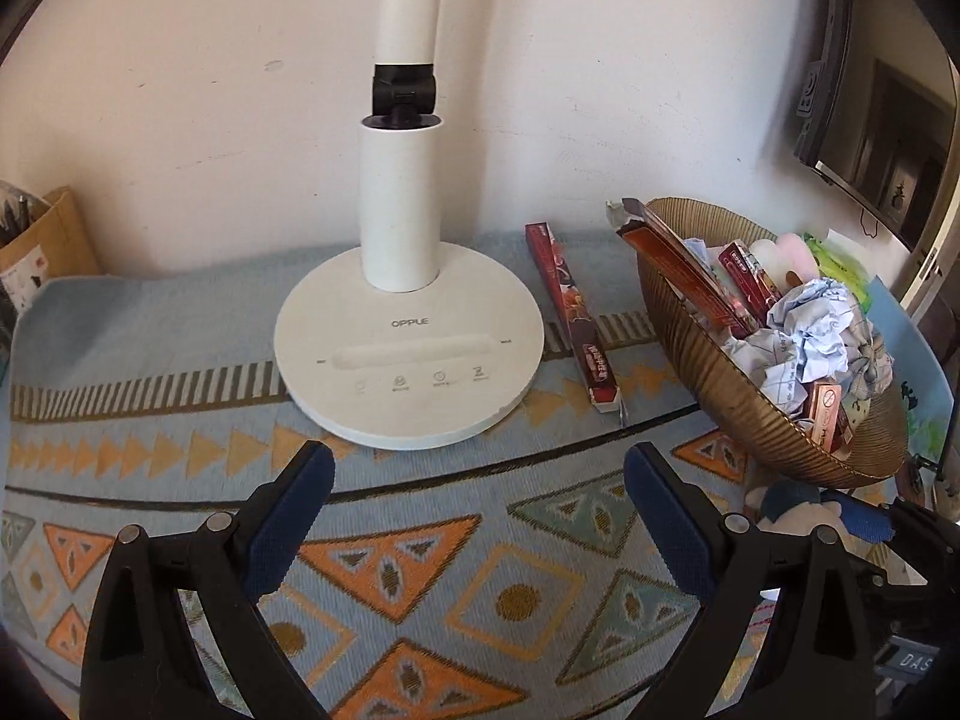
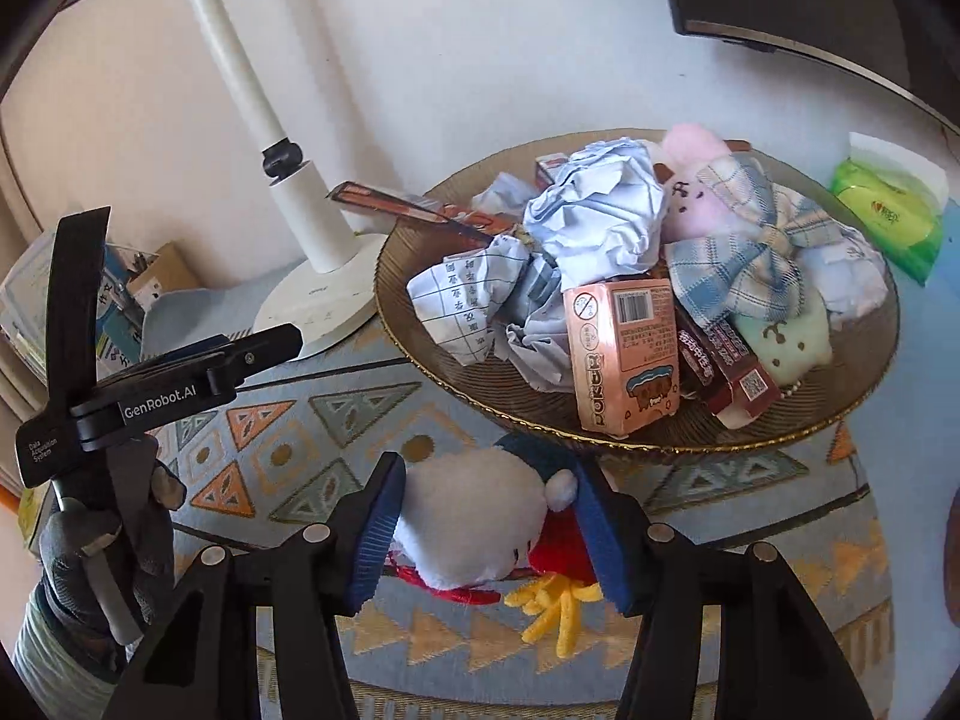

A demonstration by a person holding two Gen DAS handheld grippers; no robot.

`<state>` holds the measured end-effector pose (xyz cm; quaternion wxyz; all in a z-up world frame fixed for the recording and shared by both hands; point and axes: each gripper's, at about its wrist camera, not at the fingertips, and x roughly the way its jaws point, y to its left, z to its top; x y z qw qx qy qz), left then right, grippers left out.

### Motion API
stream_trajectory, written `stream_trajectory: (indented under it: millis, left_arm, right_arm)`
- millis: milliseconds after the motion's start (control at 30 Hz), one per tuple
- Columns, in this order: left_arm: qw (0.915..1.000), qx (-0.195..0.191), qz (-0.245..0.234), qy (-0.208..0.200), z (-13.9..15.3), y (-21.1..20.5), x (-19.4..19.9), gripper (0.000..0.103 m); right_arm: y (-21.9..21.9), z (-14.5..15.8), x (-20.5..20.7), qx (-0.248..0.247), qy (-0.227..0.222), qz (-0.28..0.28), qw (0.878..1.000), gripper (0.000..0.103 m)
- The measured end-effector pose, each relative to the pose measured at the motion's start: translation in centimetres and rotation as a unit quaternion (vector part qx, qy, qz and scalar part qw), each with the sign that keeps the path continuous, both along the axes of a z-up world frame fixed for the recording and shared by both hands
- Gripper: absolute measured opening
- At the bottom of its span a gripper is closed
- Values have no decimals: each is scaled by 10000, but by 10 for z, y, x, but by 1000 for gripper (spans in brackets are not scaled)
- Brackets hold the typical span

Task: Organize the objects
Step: 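Grasp the duck plush with the right gripper while the left grasps the red snack-stick box, then lift the duck plush and red snack-stick box off the rug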

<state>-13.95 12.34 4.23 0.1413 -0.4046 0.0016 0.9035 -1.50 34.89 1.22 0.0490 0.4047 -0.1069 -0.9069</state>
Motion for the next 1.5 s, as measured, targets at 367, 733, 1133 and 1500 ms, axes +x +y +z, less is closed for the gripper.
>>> stream_trajectory:
  millis: [367, 733, 1133, 1500]
  left_arm:
    - [9979, -240, -603, 50, -17, 69, -35, 72]
    - [9968, -525, -577, -151, -37, 90, -55, 29]
    - [9988, 97, -411, -246, -8, -15, 86, 15]
    - [9969, -181, 489, -596, -25, -116, 195, 29]
  right_arm:
    - [14, -3, 39, -257, -25, 80, 9996, 51]
    - [16, -16, 44, -589, -2, 160, 9981, 73]
    - [32, -19, 43, -1241, -89, 286, 9918, 77]
    - [-39, -6, -22, -399, -440, 999, 9932, 77]
